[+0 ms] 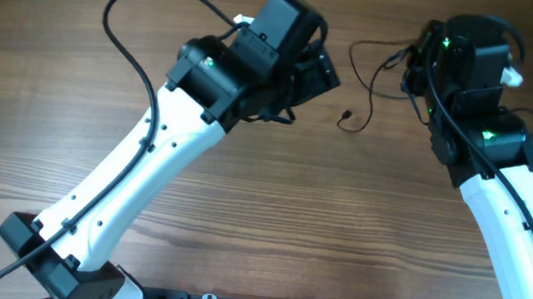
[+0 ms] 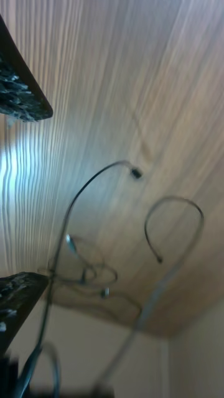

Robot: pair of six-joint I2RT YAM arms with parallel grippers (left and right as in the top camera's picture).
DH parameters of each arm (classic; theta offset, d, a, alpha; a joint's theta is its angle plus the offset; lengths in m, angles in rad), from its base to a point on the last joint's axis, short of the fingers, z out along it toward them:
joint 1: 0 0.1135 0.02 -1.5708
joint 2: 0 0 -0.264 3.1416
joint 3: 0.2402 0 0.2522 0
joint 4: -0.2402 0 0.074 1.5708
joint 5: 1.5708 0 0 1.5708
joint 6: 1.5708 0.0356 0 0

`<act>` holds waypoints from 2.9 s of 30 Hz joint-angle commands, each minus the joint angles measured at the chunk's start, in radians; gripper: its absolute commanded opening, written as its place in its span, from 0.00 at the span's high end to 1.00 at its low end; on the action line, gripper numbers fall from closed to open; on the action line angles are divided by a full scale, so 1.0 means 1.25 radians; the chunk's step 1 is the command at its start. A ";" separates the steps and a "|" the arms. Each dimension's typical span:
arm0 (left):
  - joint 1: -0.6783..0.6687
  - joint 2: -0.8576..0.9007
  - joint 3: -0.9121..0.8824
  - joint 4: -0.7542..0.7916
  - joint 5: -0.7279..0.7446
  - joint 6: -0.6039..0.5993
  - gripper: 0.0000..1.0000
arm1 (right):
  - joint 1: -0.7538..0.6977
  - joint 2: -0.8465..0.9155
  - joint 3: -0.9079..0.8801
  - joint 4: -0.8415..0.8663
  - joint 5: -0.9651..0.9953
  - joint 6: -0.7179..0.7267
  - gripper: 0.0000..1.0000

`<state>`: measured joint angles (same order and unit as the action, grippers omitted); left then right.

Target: Untangle cables

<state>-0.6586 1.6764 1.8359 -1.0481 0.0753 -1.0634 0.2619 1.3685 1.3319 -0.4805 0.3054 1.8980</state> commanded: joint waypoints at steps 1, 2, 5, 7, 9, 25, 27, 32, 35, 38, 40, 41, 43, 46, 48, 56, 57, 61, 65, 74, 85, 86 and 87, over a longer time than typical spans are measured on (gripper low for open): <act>-0.029 -0.006 -0.003 0.080 0.005 -0.161 0.17 | -0.016 -0.018 0.004 -0.031 0.130 0.083 0.96; -0.031 -0.006 -0.003 0.102 0.042 -0.257 0.17 | -0.022 -0.018 0.004 -0.047 0.130 0.077 0.96; -0.025 -0.006 -0.003 0.161 0.138 -0.446 0.25 | -0.039 -0.018 0.004 -0.075 0.130 0.074 0.96; -0.024 -0.006 -0.003 0.178 0.146 -0.521 0.24 | -0.047 -0.018 0.004 -0.082 0.128 0.074 0.96; -0.024 -0.006 -0.003 0.179 0.146 -0.638 0.21 | -0.055 -0.020 0.004 -0.096 0.116 0.074 0.96; -0.054 0.175 -0.003 0.219 0.248 -0.793 0.47 | -0.056 -0.020 0.004 -0.156 0.096 0.073 0.96; -0.055 0.195 -0.003 0.228 0.254 -0.793 0.50 | -0.056 -0.020 0.004 -0.161 0.096 0.073 0.96; -0.055 0.231 -0.003 0.229 0.251 -0.793 0.50 | -0.056 -0.021 0.004 -0.178 0.111 0.073 0.96; -0.056 0.250 -0.003 0.234 0.251 -0.796 0.42 | -0.056 -0.022 0.004 -0.190 0.121 0.073 0.96; -0.060 0.262 -0.003 0.291 0.262 -0.796 0.39 | -0.056 -0.022 0.004 -0.191 0.121 0.073 0.96; -0.060 0.263 -0.003 0.362 0.284 -0.773 0.39 | -0.056 -0.022 0.004 -0.192 0.132 0.068 0.96; -0.060 0.263 -0.003 0.390 0.284 -0.745 0.40 | -0.056 -0.022 0.004 -0.191 0.140 0.057 0.96; -0.060 0.263 -0.003 0.419 0.284 -0.678 0.45 | -0.056 -0.022 0.004 -0.192 0.155 0.042 0.96; -0.062 0.263 -0.003 0.399 0.284 -0.688 0.45 | -0.056 -0.022 0.004 -0.194 0.160 0.031 0.96; -0.068 0.263 -0.003 0.392 0.314 -0.724 0.51 | -0.056 -0.022 0.004 -0.197 0.161 0.031 0.96; -0.078 0.293 -0.003 0.325 0.376 -0.866 0.44 | -0.056 -0.022 0.004 -0.238 0.218 0.031 0.96; -0.078 0.295 -0.003 0.327 0.391 -0.886 0.41 | -0.056 -0.022 0.004 -0.243 0.224 0.031 0.96; -0.070 0.298 -0.003 0.427 0.410 -0.895 0.32 | -0.056 -0.021 0.004 -0.264 0.270 0.031 0.96; -0.065 0.298 -0.003 0.553 0.410 -0.895 0.43 | -0.056 -0.021 0.004 -0.280 0.277 0.031 0.96; -0.059 0.298 -0.003 0.454 0.412 -0.894 0.48 | -0.056 -0.021 0.004 -0.312 0.281 0.032 0.96; -0.062 0.298 -0.003 0.449 0.388 -0.895 0.45 | -0.056 -0.021 0.004 -0.320 0.282 0.031 0.96; -0.064 0.298 -0.003 0.449 0.384 -0.895 0.45 | -0.056 -0.021 0.004 -0.321 0.283 0.031 0.96; -0.069 0.298 -0.003 0.450 0.373 -0.895 0.44 | -0.056 -0.021 0.004 -0.323 0.286 0.031 0.96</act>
<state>-0.7376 2.0441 1.8317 -0.4866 0.5732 -2.0243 0.1944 1.3666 1.3319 -0.8730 0.6189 1.9404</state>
